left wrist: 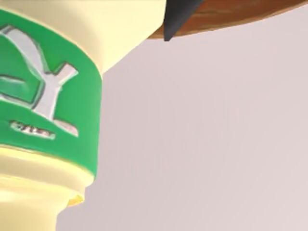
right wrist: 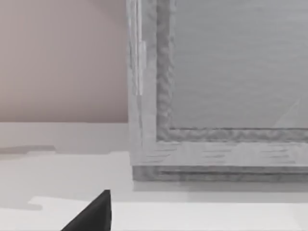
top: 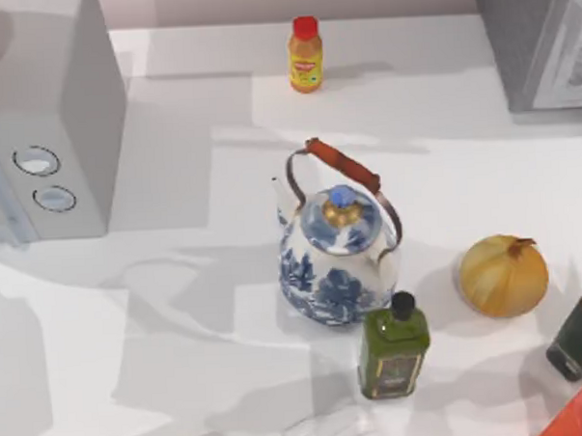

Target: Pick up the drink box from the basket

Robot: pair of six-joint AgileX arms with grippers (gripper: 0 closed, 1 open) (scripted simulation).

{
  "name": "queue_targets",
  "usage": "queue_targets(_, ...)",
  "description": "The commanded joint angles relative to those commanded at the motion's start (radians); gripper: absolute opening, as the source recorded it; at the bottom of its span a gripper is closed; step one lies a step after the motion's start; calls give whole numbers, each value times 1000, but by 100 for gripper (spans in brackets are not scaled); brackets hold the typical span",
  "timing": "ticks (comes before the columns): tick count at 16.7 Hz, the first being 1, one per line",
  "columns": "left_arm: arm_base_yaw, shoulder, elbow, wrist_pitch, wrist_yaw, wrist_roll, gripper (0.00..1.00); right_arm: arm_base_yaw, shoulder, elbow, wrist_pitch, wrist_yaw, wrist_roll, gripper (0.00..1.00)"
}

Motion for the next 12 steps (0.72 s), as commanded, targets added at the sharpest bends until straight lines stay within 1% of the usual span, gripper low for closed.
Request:
queue_targets(7,5,-19,25,-13,5,2,0,0,0,0,0,0,0,100)
queue_targets(9,3,-40,75,-42,15,5,0,0,0,0,0,0,0,100)
queue_targets(12,-6,-94,205,-112,32,11,0,0,0,0,0,0,0,100)
